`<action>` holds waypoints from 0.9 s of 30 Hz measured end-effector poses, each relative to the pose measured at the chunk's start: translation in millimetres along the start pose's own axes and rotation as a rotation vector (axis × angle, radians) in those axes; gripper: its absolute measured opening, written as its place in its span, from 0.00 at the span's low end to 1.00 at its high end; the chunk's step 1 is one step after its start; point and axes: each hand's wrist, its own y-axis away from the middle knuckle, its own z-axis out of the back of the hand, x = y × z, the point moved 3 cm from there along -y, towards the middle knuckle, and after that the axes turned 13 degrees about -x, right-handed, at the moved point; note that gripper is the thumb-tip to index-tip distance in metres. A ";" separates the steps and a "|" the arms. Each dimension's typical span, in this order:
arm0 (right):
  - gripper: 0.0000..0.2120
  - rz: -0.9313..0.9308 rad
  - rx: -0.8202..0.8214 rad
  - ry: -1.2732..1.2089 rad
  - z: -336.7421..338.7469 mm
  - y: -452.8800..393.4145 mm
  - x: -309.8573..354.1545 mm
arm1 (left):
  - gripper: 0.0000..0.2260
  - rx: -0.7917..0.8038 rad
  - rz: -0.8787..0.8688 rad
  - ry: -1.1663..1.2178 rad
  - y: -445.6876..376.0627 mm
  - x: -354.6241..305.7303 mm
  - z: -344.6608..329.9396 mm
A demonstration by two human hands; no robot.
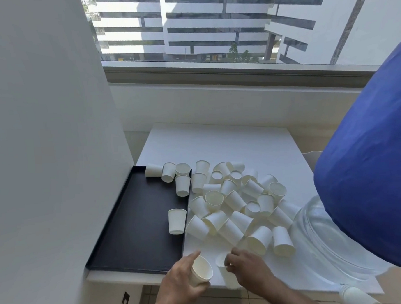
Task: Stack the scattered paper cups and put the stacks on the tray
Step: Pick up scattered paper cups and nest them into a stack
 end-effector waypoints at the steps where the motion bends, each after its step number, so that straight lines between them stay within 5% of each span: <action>1: 0.07 -0.012 -0.064 -0.040 5.6 3.3 0.2 | 0.40 0.001 0.001 -0.005 0.4 0.8 -1.0; 4: 0.01 -0.018 -0.356 -0.179 26.9 11.6 3.2 | 0.42 0.007 0.009 -0.008 0.6 1.5 -4.5; 8: 0.09 -0.059 -0.604 -0.363 45.3 15.0 9.2 | 0.45 0.028 0.032 0.016 -3.0 -4.0 -8.2; 13: 0.05 0.001 -0.498 -0.520 44.6 17.3 21.6 | 0.49 0.119 0.002 0.151 -13.0 -26.9 -11.1; 17: 0.03 0.031 -0.303 -0.531 37.8 20.1 21.4 | 0.41 0.084 -0.073 0.222 -18.3 -44.4 -13.5; 20: 0.05 -0.070 -0.356 -0.550 38.0 21.0 5.5 | 0.35 0.035 -0.071 0.214 -22.8 -49.1 -14.8; 24: 0.05 -0.205 -0.438 -0.209 41.9 14.0 -31.0 | 0.37 0.025 -0.053 0.159 -28.2 -52.4 -19.1; 27: 0.16 -0.279 -0.116 0.128 28.4 10.1 -56.5 | 0.37 0.046 -0.049 0.137 -30.2 -56.5 -24.5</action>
